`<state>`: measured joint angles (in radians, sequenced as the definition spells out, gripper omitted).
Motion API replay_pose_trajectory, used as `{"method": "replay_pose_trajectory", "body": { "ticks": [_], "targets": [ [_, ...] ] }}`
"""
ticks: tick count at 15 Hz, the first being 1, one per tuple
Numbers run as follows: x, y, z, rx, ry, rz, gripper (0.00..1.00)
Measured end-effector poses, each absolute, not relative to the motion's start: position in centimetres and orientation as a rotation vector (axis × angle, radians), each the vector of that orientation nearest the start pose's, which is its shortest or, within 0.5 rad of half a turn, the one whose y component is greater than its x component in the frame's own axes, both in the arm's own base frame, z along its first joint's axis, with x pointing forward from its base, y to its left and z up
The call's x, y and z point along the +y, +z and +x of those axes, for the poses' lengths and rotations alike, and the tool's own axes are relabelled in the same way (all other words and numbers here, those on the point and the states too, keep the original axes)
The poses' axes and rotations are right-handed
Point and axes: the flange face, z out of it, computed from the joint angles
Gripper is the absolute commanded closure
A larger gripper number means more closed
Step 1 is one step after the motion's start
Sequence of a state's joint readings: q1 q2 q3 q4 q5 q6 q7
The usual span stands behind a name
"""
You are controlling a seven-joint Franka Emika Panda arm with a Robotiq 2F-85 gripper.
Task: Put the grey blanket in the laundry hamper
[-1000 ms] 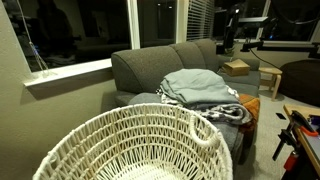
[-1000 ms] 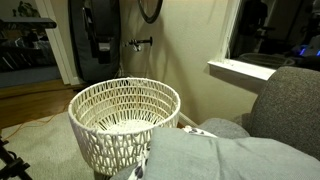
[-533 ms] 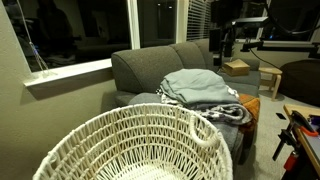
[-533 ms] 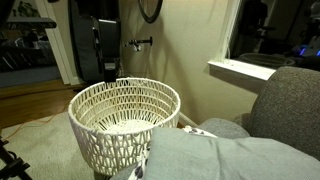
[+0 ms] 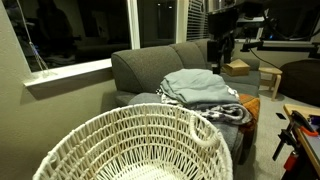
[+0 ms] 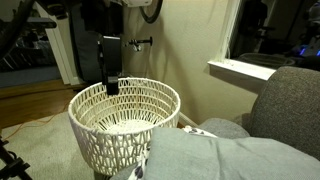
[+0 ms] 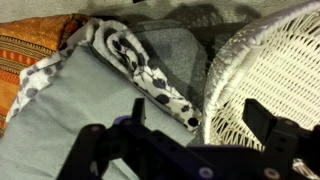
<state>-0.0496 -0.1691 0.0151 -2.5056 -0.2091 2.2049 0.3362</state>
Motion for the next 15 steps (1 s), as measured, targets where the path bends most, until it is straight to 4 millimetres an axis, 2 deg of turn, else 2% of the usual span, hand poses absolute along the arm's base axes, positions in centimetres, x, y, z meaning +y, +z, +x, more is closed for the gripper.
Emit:
{"method": "replay_pose_trajectory", "body": {
  "ticks": [4, 11, 15],
  "targets": [
    [-2.2, 32.6, 44.2, 0.396, 0.176, -3.303, 0.00],
    [-2.3, 32.7, 44.7, 0.397, 0.173, -3.303, 0.00],
    [-2.3, 30.5, 45.1, 0.396, 0.245, -3.301, 0.00]
  ]
}}
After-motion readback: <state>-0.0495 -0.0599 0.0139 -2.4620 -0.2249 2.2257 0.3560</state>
